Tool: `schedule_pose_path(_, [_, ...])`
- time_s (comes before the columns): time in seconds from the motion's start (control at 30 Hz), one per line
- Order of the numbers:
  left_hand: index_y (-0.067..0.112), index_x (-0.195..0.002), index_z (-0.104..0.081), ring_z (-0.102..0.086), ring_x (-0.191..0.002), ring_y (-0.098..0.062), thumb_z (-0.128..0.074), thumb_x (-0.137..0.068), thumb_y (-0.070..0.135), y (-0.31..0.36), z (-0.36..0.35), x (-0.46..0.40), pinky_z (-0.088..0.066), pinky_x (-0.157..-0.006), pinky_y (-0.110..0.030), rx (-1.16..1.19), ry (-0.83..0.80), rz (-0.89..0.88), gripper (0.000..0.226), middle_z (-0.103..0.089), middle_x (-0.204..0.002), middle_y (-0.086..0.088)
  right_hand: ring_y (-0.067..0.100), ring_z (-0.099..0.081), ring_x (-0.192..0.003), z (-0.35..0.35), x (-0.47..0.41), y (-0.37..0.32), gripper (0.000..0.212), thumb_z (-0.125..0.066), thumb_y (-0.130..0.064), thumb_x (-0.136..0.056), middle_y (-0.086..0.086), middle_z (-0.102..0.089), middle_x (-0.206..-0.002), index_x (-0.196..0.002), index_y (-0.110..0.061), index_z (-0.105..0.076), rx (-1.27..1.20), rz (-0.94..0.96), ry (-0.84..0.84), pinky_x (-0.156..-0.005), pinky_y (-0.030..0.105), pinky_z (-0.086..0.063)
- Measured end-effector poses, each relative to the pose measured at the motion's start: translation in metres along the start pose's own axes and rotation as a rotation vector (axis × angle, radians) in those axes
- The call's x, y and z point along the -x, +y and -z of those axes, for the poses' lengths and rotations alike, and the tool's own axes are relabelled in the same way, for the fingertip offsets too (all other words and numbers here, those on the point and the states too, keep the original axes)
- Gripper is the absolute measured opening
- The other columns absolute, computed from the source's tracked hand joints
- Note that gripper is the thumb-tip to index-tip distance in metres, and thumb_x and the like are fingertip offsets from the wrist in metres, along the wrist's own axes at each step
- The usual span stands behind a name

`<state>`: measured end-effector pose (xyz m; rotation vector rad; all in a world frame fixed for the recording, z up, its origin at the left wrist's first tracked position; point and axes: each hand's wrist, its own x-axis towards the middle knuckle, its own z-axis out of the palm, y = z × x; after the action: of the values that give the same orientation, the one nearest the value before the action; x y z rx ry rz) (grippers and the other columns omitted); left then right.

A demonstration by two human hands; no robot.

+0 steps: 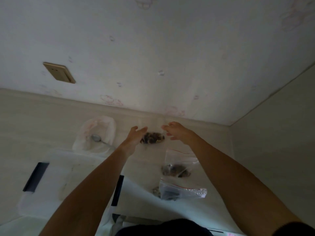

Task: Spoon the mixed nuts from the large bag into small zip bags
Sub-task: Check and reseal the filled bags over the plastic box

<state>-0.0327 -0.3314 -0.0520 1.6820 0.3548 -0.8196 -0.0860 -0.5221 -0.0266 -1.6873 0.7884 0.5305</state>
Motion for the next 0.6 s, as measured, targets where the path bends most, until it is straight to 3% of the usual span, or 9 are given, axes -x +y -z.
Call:
schedule_pose_path(0.07, [0.01, -0.158, -0.032, -0.05, -0.138, -0.029, -0.067, -0.101, 0.032, 0.0, -0.001, -0.002, -0.04, -0.112, -0.039, 0.053, 0.001, 0.006, 0.071, -0.047, -0.155, -0.014, 0.027, -0.052, -0.134, -0.014, -0.006, 0.003, 0.077, -0.065, -0.038, -0.1, 0.01, -0.042, -0.156, -0.158, -0.005, -0.026, -0.047, -0.026, -0.024, -0.104, 0.036, -0.048])
schedule_pose_path(0.13, [0.006, -0.155, -0.038, -0.058, -0.129, -0.027, -0.07, -0.099, 0.027, 0.0, -0.001, -0.003, -0.046, -0.107, -0.039, 0.095, 0.004, -0.006, 0.068, -0.057, -0.144, -0.014, 0.028, -0.054, -0.13, -0.025, -0.011, 0.003, 0.068, -0.068, -0.032, -0.099, 0.013, -0.048, -0.146, -0.152, -0.005, -0.035, -0.191, -0.023, -0.018, -0.106, 0.037, -0.048])
schedule_pose_path(0.23, [-0.002, -0.135, -0.059, -0.062, -0.099, -0.025, -0.071, -0.097, 0.016, 0.005, -0.002, 0.001, -0.044, -0.081, -0.036, 0.089, -0.039, -0.07, 0.044, -0.067, -0.108, -0.013, 0.026, -0.064, -0.098, -0.026, -0.009, 0.0, 0.031, -0.075, -0.02, -0.093, 0.014, -0.066, -0.108, -0.116, -0.006, -0.059, -0.402, 0.015, 0.02, -0.089, 0.037, -0.052])
schedule_pose_path(0.3, [0.001, -0.116, -0.071, -0.061, -0.087, -0.023, -0.069, -0.098, 0.014, 0.011, -0.006, 0.008, -0.044, -0.077, -0.033, 0.062, -0.052, -0.133, 0.022, -0.067, -0.093, -0.01, 0.024, -0.064, -0.083, -0.017, 0.0, -0.002, 0.022, -0.079, -0.015, -0.089, 0.012, -0.067, -0.09, -0.105, -0.004, -0.066, -0.427, 0.022, 0.028, -0.085, 0.039, -0.052])
schedule_pose_path(0.37, [0.002, -0.113, -0.074, -0.062, -0.078, -0.015, -0.07, -0.098, 0.018, 0.019, -0.01, 0.019, -0.049, -0.072, -0.025, 0.067, -0.066, -0.191, 0.022, -0.069, -0.089, -0.005, 0.022, -0.062, -0.076, -0.003, 0.011, -0.001, 0.021, -0.079, -0.011, -0.088, 0.011, -0.065, -0.08, -0.104, -0.001, -0.071, -0.434, 0.034, 0.032, -0.083, 0.039, -0.052])
schedule_pose_path(0.5, [-0.003, -0.114, -0.074, -0.066, -0.083, -0.021, -0.069, -0.098, 0.014, 0.03, -0.021, 0.039, -0.054, -0.064, -0.021, 0.038, -0.16, -0.3, 0.024, -0.072, -0.095, -0.013, 0.02, -0.065, -0.079, 0.03, 0.035, 0.008, 0.025, -0.078, -0.012, -0.088, 0.009, -0.071, -0.09, -0.11, -0.001, -0.075, -0.297, 0.149, 0.089, -0.083, 0.037, -0.055])
schedule_pose_path(0.6, [-0.009, -0.113, -0.073, -0.069, -0.076, -0.009, -0.069, -0.098, 0.008, 0.028, -0.035, 0.047, -0.052, -0.065, -0.013, -0.014, -0.157, -0.403, 0.023, -0.072, -0.094, -0.014, 0.006, -0.066, -0.063, 0.056, 0.049, 0.025, 0.006, -0.082, -0.017, -0.085, -0.006, -0.073, -0.07, -0.087, -0.014, -0.077, -0.16, 0.239, 0.19, -0.065, 0.024, -0.053])
